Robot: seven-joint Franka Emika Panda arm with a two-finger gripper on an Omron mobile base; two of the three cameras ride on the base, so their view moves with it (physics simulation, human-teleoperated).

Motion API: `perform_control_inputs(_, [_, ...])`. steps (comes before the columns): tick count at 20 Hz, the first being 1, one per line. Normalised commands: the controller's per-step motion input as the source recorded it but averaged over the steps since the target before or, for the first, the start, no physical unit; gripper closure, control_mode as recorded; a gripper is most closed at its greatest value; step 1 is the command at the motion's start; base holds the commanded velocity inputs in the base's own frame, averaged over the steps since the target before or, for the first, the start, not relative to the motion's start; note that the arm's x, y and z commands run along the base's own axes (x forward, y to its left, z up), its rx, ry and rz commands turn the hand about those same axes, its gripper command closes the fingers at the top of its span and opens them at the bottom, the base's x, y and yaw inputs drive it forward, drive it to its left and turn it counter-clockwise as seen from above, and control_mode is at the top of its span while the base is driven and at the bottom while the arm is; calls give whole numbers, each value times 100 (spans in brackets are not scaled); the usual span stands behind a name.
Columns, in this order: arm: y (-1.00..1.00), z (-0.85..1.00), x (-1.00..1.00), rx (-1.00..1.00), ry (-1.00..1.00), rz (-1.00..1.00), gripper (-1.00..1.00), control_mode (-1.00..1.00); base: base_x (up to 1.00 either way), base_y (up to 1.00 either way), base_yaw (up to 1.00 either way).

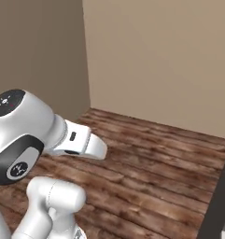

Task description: There is a bowl on the dining counter. Grab a lemon wedge from the fridge and place it in the bowl. Then get the liquor bottle and glass cup from the cabinet and place them next to the bowl.

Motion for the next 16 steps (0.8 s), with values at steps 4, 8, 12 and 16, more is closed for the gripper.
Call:
perform_control_inputs(4, [0, 0, 0, 0, 0, 0, 100, 100, 84, 0, -49])
perform_control_inputs(8, [0, 0, 0, 0, 0, 0, 100, 100, 93, 1, -45])
perform_control_inputs(12, [0, 0, 0, 0, 0, 0, 100, 100, 100, 3, -42])
perform_control_inputs(16, [0, 0, 0, 0, 0, 0, 100, 100, 100, 4, -41])
